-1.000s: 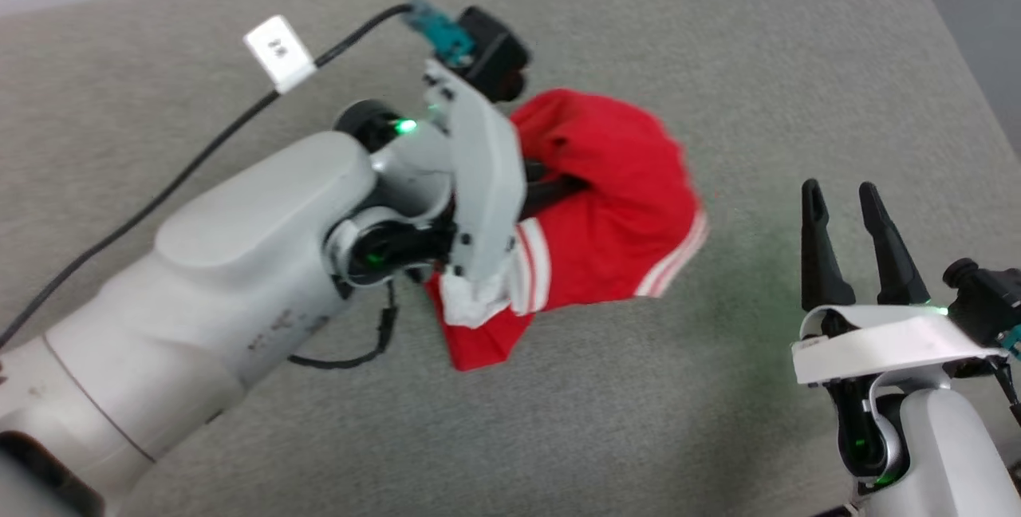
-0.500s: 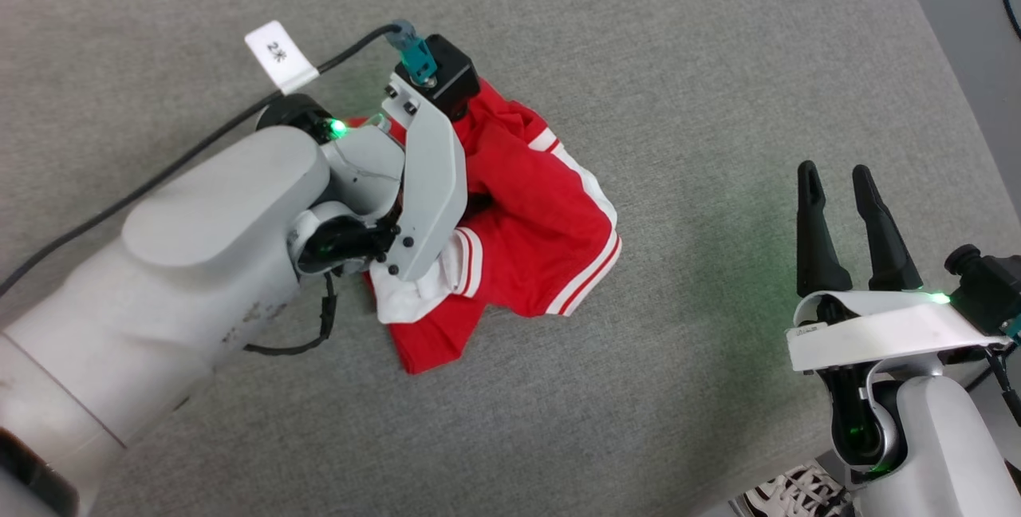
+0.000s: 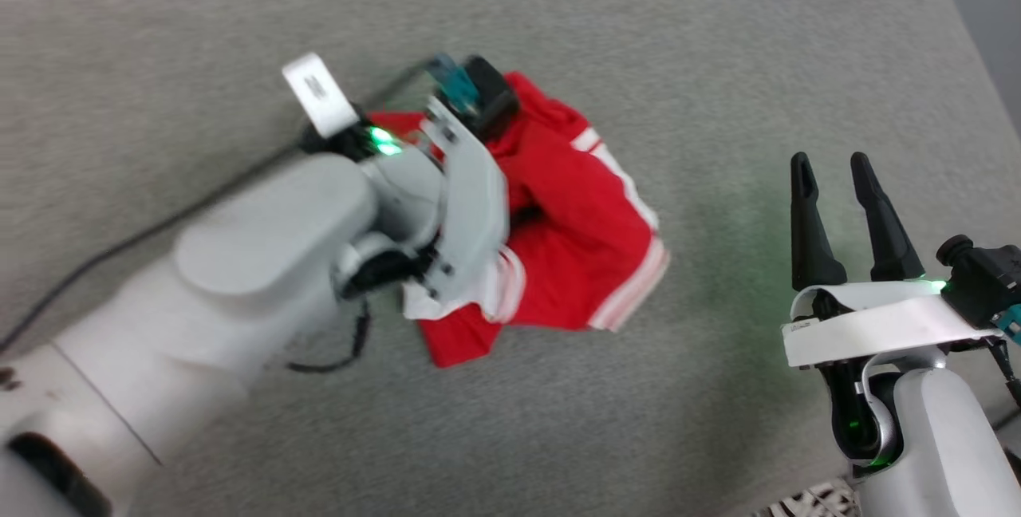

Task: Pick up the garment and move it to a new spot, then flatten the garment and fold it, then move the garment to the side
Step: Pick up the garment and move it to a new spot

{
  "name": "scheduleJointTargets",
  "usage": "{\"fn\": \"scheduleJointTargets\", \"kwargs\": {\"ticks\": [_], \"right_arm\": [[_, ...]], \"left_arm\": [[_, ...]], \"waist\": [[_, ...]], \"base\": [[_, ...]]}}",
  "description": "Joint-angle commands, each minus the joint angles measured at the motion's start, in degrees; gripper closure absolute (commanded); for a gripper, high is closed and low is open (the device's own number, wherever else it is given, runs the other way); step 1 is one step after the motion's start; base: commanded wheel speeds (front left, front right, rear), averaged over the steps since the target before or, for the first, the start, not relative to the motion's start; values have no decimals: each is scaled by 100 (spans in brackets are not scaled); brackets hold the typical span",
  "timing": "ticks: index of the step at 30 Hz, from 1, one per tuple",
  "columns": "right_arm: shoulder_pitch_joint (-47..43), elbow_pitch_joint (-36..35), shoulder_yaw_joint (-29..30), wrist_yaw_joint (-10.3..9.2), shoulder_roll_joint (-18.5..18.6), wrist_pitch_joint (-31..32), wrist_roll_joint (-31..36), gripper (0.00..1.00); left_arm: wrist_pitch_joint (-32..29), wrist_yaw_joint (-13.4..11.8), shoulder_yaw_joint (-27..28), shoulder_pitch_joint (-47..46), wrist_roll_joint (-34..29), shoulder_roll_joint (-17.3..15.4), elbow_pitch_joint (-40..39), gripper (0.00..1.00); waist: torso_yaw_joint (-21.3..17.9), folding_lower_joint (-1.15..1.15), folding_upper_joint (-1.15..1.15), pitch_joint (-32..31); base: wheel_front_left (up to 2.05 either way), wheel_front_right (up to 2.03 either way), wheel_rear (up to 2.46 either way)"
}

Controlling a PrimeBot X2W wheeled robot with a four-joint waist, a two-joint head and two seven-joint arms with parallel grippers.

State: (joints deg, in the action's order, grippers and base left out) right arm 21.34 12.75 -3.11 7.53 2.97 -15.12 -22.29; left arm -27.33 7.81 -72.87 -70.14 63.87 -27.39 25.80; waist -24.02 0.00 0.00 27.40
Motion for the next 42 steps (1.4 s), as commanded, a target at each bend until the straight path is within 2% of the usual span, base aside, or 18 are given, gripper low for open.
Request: {"fn": "scheduleJointTargets", "kwargs": {"ticks": [1,3,8,13,21,25,33,38,42], "right_arm": [[-50,-1,28,-8,-7,-3,130,0],[-69,9,64,-8,-8,-3,206,0],[-150,84,168,-8,-5,-4,583,0],[-275,166,260,-8,87,-3,835,0],[-521,281,428,-8,371,-3,995,0],[-760,328,582,-8,543,-4,1030,0],[-1267,226,942,-8,710,-3,1046,0],[-1522,141,1104,-8,700,-3,1036,0],[-1611,139,1089,-8,748,-3,1044,0]], "left_arm": [[162,-62,-71,152,-10,-81,30,0],[375,-60,-57,130,72,-43,-35,0],[1392,-41,-51,109,391,76,-388,0],[2428,-42,-41,279,761,7,-549,0],[3987,-41,6,1313,1186,-176,-170,0],[4238,-41,269,1979,1206,-154,147,0],[4249,-41,2434,3603,37,98,419,0],[4247,-41,3691,4606,-1042,229,255,0],[4247,-41,4869,5389,-1622,470,90,0]], "waist": [[406,0,0,-310],[518,0,0,-397],[1023,0,0,-775],[1447,0,0,-1144],[2013,0,0,-1516],[2342,0,0,-1680],[2792,0,0,-1836],[2839,0,0,-1904],[2731,0,0,-2011]], "base": [[0,0,0],[0,0,0],[0,0,0],[0,0,0],[0,0,0],[0,0,0],[0,0,0],[0,0,0],[0,0,0]]}}
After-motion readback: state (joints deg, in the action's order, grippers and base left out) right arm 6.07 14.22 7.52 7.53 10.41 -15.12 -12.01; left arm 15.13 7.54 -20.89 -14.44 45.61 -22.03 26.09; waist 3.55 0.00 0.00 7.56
